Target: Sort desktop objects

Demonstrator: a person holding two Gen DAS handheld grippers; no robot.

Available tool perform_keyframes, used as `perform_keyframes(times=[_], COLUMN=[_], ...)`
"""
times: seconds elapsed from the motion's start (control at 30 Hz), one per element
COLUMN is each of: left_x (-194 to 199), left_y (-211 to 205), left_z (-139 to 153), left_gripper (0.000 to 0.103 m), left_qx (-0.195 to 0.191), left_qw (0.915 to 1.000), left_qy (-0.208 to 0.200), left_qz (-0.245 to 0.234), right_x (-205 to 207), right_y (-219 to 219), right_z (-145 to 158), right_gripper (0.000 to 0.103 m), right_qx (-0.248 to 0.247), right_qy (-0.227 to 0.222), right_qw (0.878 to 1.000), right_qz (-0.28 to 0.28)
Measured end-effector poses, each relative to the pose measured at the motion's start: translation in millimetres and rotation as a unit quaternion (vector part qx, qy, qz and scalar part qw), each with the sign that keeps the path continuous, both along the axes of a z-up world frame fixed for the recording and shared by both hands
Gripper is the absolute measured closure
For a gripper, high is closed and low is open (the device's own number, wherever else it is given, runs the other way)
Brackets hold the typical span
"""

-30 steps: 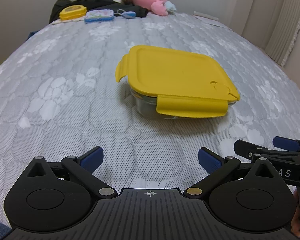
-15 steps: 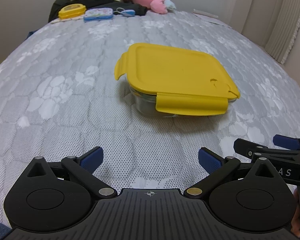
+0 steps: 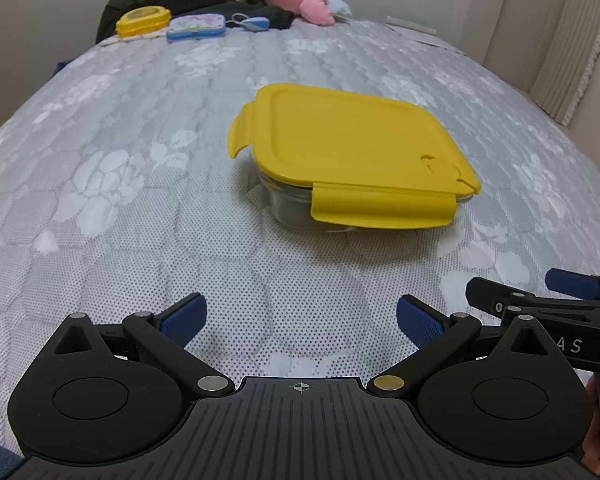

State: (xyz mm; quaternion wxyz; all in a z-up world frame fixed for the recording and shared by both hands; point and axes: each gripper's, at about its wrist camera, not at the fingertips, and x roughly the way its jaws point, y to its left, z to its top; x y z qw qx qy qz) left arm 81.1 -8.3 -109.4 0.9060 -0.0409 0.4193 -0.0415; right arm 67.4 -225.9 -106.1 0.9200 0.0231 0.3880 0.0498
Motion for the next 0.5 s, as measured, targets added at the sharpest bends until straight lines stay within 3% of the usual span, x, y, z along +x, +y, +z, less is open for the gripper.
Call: perform_keyframes(times=[0.5], left_x=[0.1], left_y=[-1.0], left_z=[-0.1], left_gripper=[0.000], left_qx=[0.001], left_qw=[1.0000], left_qy=[0.001], left_qz=[-0.001], right_x=[0.0], right_y=[1.8], right_z=[-1.0], right_gripper=[0.003], right_qx=[-0.003], right_qy=[0.002], right_qw=[1.000], right_qz=[0.002])
